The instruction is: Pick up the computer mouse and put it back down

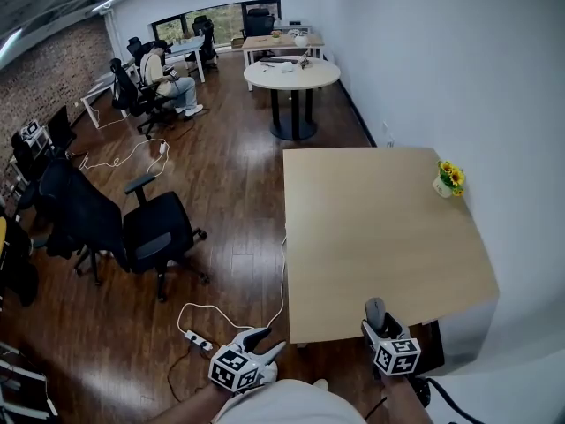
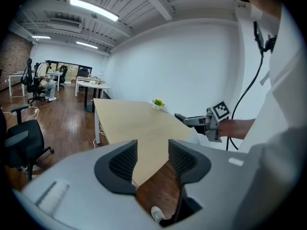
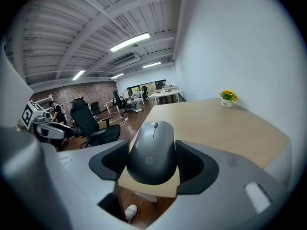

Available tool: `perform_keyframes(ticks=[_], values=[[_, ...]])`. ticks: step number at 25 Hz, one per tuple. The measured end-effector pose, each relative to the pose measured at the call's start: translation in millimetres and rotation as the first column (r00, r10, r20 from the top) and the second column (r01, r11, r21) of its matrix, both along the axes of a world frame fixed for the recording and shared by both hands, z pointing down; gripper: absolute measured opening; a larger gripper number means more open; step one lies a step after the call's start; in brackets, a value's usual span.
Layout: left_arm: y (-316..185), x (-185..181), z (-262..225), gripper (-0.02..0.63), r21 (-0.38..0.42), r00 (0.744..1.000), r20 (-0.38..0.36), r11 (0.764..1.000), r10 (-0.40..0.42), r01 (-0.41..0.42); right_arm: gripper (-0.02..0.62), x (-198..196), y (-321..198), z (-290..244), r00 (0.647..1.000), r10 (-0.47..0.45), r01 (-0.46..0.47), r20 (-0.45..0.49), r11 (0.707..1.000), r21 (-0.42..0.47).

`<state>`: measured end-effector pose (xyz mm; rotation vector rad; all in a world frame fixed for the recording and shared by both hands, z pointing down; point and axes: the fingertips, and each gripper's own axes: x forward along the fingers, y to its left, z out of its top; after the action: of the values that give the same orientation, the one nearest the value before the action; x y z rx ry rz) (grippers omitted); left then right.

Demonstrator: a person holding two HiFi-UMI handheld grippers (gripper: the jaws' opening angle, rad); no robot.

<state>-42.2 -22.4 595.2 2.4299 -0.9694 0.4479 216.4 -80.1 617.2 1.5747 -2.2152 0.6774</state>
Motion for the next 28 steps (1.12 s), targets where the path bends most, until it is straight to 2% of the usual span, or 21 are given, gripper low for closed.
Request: perform_keyframes(ticks=[6, 13, 19, 25, 28], values=[[18.1, -27.6, 4.9, 0.184, -0.042, 0.997, 0.031, 0.996, -0.075, 0.076, 0.302, 19.9, -45.7, 87.2, 0.997, 0.043, -0.050, -0.058, 0.992, -0.119], [36.4, -59.3, 7.5, 0.184, -0.068, 0.983, 0.089, 0.984, -0.159, 0.166, 0.302, 25.7, -91.3, 170.3, 0.982, 0.005, -0.047, -0.189, 0.976, -0.215], [36.7, -76.3, 12.8, 0.184, -0.071, 0.974, 0.106, 0.976, -0.198, 0.206, 0.304, 22.4, -90.5, 210.6, 0.972, -0.004, -0.064, -0.236, 0.958, -0.279], [23.6, -74.0, 14.2, 0.184, -0.059, 0.976, 0.102, 0.978, -0.194, 0.201, 0.313, 21.2, -97.8, 219.1, 0.971, -0.034, -0.044, -0.236, 0.947, -0.319], [17.0, -66.5, 13.4, 0.184, -0.052, 0.980, 0.092, 0.982, -0.175, 0.180, 0.398, 29.3, -96.6, 211.3, 0.967, -0.029, -0.053, -0.254, 0.949, -0.310]])
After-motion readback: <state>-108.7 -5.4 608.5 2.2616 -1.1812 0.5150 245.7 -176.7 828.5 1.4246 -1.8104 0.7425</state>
